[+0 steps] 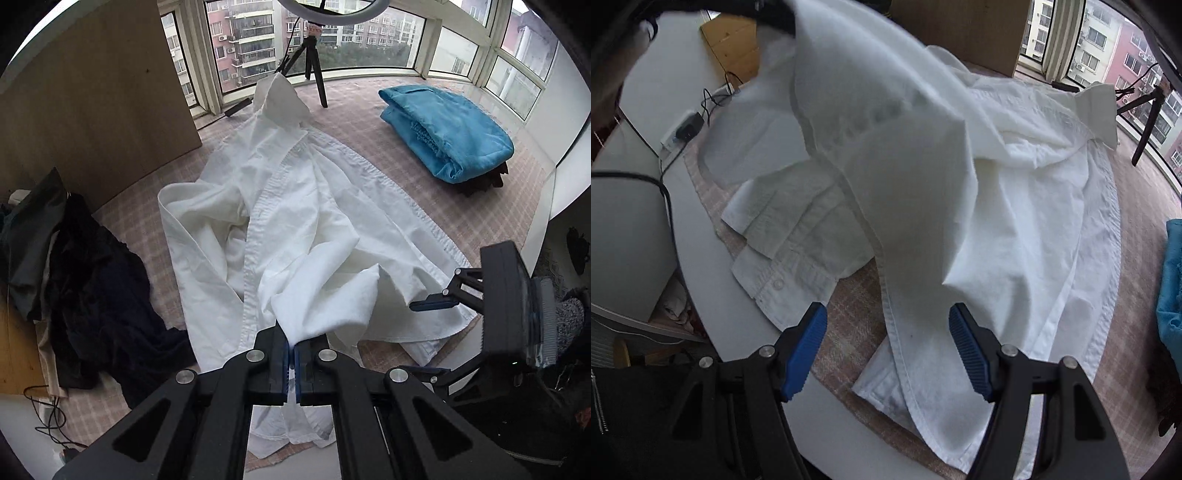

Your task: Fold clothes

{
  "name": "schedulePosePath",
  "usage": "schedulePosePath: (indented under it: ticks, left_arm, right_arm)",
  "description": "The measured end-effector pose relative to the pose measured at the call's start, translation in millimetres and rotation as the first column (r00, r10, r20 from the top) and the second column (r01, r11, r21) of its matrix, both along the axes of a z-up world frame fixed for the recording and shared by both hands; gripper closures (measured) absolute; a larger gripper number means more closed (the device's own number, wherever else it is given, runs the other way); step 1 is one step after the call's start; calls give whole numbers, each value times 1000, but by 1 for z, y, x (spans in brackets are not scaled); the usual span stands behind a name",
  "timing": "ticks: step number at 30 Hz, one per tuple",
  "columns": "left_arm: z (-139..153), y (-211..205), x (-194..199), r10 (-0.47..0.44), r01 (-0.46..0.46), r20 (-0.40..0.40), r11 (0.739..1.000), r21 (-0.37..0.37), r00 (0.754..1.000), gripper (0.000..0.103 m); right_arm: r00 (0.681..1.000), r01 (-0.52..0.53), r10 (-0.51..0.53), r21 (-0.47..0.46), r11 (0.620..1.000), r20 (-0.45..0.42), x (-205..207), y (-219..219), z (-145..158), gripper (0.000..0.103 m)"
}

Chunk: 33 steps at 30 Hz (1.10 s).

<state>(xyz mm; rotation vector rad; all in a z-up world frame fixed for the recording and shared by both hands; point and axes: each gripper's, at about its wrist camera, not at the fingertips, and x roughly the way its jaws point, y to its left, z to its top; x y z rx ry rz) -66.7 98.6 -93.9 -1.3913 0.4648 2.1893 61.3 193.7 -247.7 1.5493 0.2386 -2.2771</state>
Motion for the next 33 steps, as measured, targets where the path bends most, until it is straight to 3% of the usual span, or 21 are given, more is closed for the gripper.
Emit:
schedulePosePath:
  ticks: [4,7,10,12,15,19,24,30,31,33]
  left_arm:
    - [9,-5,-4,-14,14,-12,1000,10,1000,102]
    - [17,-7,-4,-24,25,-27,1000,15,999,102]
    - [26,-8,-3,-29,30,-40,999,22,999,102]
    - [31,-7,0,-36,37,-47,999,27,998,102]
    - [38,-6,6,-46,48,-56,998,35,997,102]
    - [38,-1,16,-49,51,-35,997,63,998,102]
    - [20,27,41,-87,85,11,994,74,996,102]
    - [-45,94,74,-213,205,148,977,64,966,97]
    - [-61,103,77,-222,215,191,975,58,956,94]
    - [-87,116,84,-232,228,269,972,48,935,93]
  right_arm:
    - [999,31,-28,148,989,-23,4,-2,-17,35]
    - [997,74,-71,139,988,-23,6,5,-17,40]
    - [991,135,-135,55,989,-14,7,16,-8,94]
    - [980,198,-197,-71,978,19,7,31,0,96]
    - [961,277,-265,-238,931,81,10,56,13,96]
    - [936,348,-346,-342,873,70,24,90,37,97]
    - [873,452,-488,-369,812,-5,36,151,64,100]
    - [775,581,-631,-354,733,-34,60,232,67,101]
    - [767,596,-640,-336,729,-29,61,241,62,101]
    - [792,592,-609,-292,751,40,59,250,42,101]
